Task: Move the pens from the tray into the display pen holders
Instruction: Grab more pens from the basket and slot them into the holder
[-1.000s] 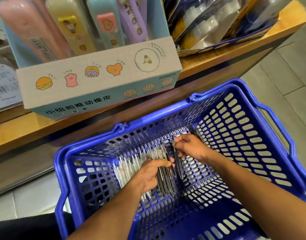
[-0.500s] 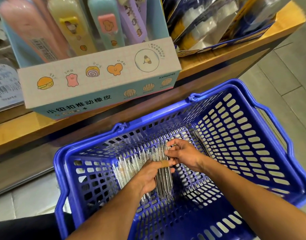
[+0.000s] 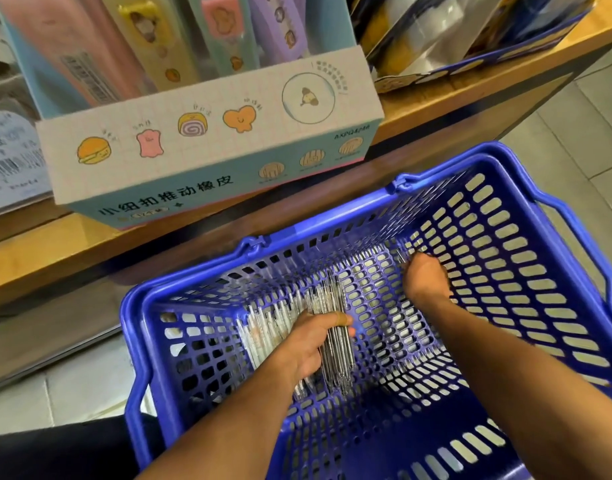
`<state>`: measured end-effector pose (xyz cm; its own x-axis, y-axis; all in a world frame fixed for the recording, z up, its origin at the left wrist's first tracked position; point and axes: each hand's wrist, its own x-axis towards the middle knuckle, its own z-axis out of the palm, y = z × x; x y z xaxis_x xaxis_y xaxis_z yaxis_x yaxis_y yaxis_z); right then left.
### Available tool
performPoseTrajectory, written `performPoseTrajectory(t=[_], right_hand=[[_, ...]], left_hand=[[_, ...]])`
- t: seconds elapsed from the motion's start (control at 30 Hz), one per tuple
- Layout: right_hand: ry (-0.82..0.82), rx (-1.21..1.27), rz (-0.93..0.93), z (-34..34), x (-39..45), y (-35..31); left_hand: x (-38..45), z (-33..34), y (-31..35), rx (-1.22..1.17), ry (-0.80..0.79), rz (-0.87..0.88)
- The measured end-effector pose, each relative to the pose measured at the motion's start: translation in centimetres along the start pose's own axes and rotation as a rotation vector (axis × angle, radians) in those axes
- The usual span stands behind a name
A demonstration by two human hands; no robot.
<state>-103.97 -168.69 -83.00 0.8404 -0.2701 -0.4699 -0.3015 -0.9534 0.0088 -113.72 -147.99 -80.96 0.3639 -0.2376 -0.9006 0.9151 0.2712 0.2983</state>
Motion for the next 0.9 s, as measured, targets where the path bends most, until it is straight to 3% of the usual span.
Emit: performPoseTrajectory(t=[0.1, 0.37, 0.5, 0.63, 0.9], right_hand=[[-0.031, -0.093, 0.018, 0.1, -0.2, -0.5], [-0.108, 0.072, -0.025, -1.3, -2.7, 0.7], [-0.225, 0.294, -0.097, -3.2, -5.9, 1.5], [-0.349, 0.629, -0.015, -5.0, -9.4, 1.4], [-0.311, 0.864, 0.069, -9.5, -17.3, -0.4]], left_hand=[[-0.1, -0.2, -0.1, -0.011, 0.038, -0.011], [-3.0, -0.4, 1.5, 0.089, 0.167, 0.053], [-4.7, -1.4, 2.7, 0.176, 0.138, 0.071], [-7.1, -1.4, 3.7, 0.236, 0.111, 0.054], [-15.0, -0.7, 5.9, 0.357, 0.149, 0.075]])
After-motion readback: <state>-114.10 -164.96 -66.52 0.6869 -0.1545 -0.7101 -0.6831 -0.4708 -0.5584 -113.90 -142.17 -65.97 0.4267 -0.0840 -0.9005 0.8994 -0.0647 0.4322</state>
